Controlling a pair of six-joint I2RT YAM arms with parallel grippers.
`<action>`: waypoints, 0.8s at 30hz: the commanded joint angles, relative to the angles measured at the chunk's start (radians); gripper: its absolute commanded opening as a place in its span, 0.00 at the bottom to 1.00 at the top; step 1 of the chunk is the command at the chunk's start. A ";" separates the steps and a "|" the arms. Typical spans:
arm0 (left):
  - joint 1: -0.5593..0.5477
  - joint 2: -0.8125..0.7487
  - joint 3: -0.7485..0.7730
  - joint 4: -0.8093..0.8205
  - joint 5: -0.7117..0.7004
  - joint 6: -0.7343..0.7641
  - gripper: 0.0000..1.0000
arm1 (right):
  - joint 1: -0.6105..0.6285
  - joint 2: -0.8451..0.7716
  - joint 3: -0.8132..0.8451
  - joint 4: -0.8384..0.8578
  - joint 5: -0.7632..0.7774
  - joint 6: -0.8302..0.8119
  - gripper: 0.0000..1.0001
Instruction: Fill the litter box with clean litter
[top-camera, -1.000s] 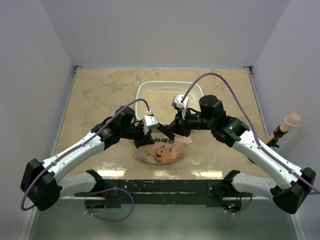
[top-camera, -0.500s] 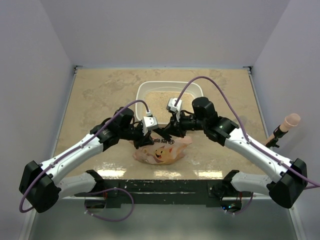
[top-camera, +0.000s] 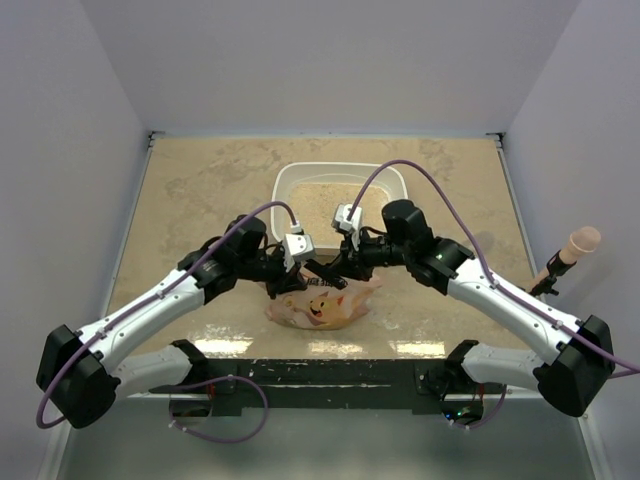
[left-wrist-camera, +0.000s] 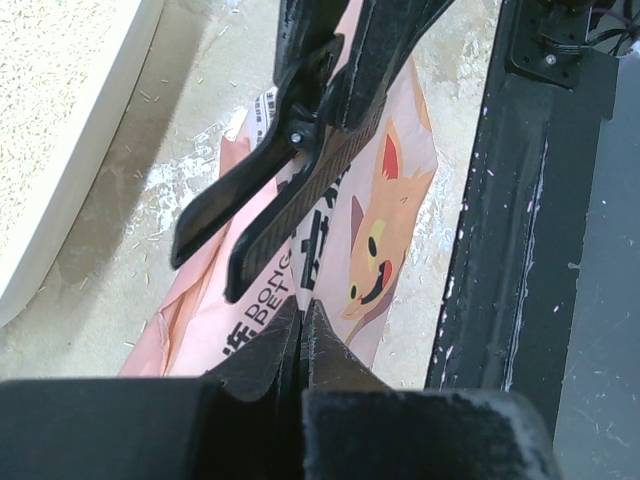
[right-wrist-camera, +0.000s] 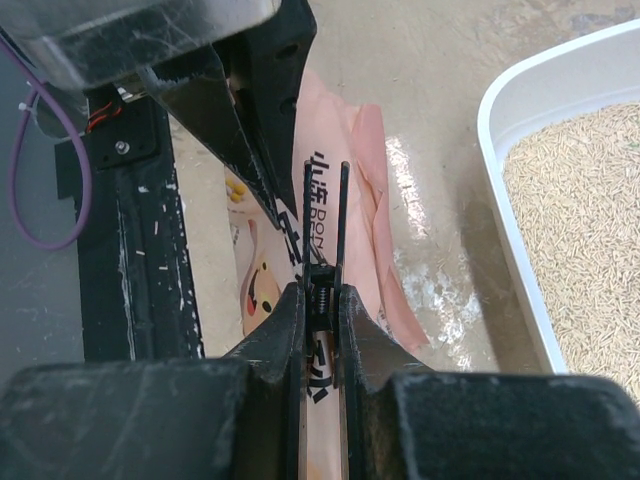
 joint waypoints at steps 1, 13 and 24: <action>0.007 -0.067 0.008 0.065 0.010 0.012 0.00 | -0.001 -0.009 -0.005 -0.058 -0.013 -0.043 0.00; 0.007 -0.132 0.003 0.078 -0.018 0.005 0.00 | -0.002 0.047 0.053 -0.273 0.046 -0.072 0.00; 0.007 -0.191 -0.018 0.077 -0.107 0.015 0.00 | 0.003 0.115 0.064 -0.292 -0.051 -0.123 0.00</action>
